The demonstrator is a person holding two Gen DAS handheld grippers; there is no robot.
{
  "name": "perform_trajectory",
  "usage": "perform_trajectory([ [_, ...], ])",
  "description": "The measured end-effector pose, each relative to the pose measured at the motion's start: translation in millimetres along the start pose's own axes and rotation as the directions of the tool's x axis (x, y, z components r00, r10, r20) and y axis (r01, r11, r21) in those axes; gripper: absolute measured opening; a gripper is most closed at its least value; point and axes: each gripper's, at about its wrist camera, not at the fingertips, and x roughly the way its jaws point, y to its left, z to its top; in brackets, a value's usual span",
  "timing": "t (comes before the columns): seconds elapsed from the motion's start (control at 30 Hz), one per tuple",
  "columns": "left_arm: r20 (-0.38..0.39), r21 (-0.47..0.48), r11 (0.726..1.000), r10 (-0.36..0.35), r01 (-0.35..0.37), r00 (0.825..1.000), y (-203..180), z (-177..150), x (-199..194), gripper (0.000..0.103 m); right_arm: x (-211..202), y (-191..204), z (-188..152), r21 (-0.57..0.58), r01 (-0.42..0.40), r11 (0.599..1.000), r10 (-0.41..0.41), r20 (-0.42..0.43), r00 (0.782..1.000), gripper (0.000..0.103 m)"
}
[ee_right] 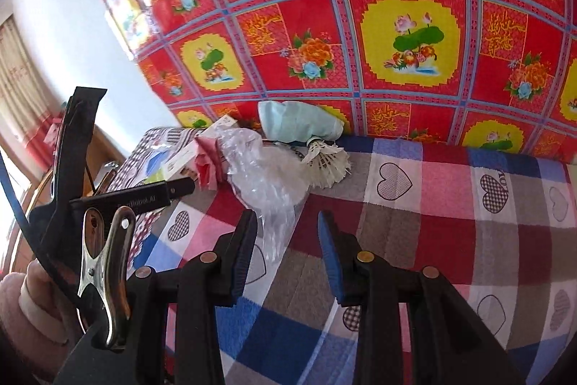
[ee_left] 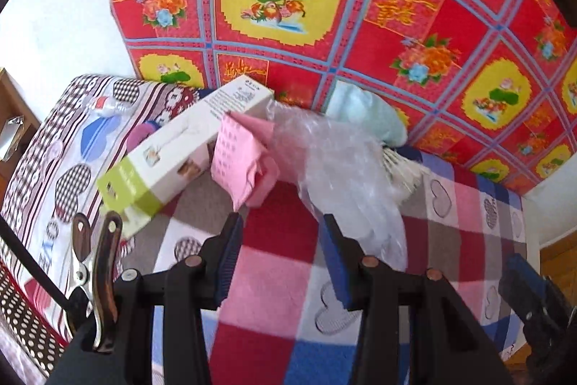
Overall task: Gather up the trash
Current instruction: 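Lower both grippers toward the pink paper and clear plastic bag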
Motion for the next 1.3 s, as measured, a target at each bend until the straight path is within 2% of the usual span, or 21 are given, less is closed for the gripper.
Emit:
perform_trajectory([
  [0.17, -0.009, -0.003, 1.0, 0.014, -0.014, 1.0, 8.9, 16.0, 20.4, 0.052, 14.1, 3.1, 6.4, 0.039, 0.026, 0.999, -0.025, -0.01, 1.0, 0.036],
  [0.43, -0.036, -0.034, 0.999, 0.012, -0.013, 0.999, 18.4, 32.3, 51.3, 0.052, 34.0, 12.0, 11.2, 0.054, 0.05, 0.997, -0.049, -0.03, 0.998, 0.036],
  [0.6, -0.035, -0.033, 0.997, 0.075, -0.076, 0.997, 19.5, 34.4, 67.0, 0.052, 42.0, 15.9, 12.6, 0.053, 0.06, 0.997, -0.058, -0.04, 0.997, 0.036],
  [0.9, -0.052, -0.03, 0.996, 0.078, -0.079, 0.996, 25.1, 35.0, 85.6, 0.052, 60.8, 22.1, 17.4, 0.028, 0.062, 0.998, -0.06, -0.061, 0.996, 0.036],
  [1.0, -0.059, -0.054, 0.996, 0.074, -0.077, 0.996, 32.2, 34.5, 91.0, 0.048, 70.4, 26.5, 19.7, 0.009, 0.07, 0.997, -0.07, -0.07, 0.995, 0.037],
  [1.1, -0.07, -0.067, 0.996, 0.046, -0.051, 0.996, 37.5, 34.4, 94.6, 0.045, 79.8, 29.5, 20.5, -0.001, 0.068, 0.998, -0.067, -0.081, 0.994, 0.043],
  [1.3, -0.046, -0.016, 0.999, 0.039, -0.04, 0.998, 34.1, 31.0, 91.7, 0.034, 101.4, 35.9, 24.2, -0.033, 0.055, 0.998, -0.058, -0.109, 0.992, 0.043],
])
